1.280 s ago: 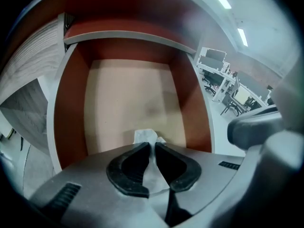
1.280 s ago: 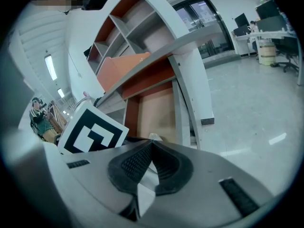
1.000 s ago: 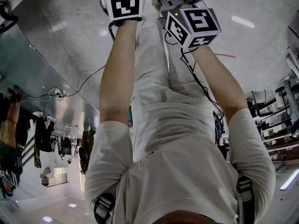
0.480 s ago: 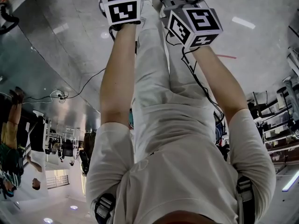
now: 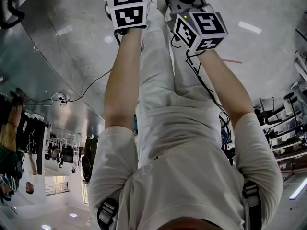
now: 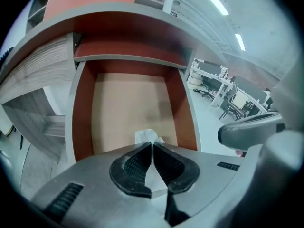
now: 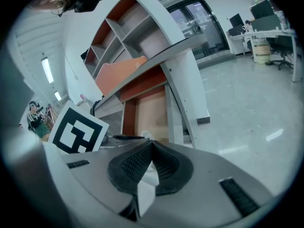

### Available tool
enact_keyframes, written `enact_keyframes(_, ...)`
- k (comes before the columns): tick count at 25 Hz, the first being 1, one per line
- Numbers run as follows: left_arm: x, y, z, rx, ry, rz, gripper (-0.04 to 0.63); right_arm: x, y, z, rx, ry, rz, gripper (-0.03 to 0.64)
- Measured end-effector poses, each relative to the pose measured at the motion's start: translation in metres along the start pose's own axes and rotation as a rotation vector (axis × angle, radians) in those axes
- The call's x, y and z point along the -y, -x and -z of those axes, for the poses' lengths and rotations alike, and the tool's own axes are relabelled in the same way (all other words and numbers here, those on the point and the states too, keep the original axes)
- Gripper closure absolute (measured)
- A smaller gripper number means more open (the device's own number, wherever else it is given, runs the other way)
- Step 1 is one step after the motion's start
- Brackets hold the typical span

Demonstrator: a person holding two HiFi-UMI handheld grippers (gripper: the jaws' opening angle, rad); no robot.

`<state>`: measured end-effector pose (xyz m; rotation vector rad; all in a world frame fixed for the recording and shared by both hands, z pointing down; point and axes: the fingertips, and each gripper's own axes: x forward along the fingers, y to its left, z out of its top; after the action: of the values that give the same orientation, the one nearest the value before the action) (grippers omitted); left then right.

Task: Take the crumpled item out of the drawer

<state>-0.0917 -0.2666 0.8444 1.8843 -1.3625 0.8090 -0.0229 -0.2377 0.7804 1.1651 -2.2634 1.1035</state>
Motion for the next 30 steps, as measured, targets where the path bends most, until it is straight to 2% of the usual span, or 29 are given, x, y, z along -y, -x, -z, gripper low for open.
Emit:
enact_keyframes(8, 0.006, 0.029, -0.021, 0.037, 0.0, -0.004, 0.581, -0.009, 0.021, -0.023, 0.022, 0.027, 0.0, 0.615)
enact_keyframes(16, 0.011, 0.081, -0.045, 0.077, -0.027, 0.01, 0.581, -0.042, 0.043, -0.065, 0.058, 0.071, -0.01, 0.615)
enact_keyframes(23, 0.012, 0.134, -0.055, 0.104, -0.006, 0.008, 0.581, -0.068, 0.075, -0.095, 0.088, 0.07, -0.007, 0.615)
enact_keyframes(30, 0.009, 0.193, -0.107, 0.206, 0.012, -0.011, 0.581, -0.087, 0.115, -0.152, 0.151, 0.11, -0.006, 0.615)
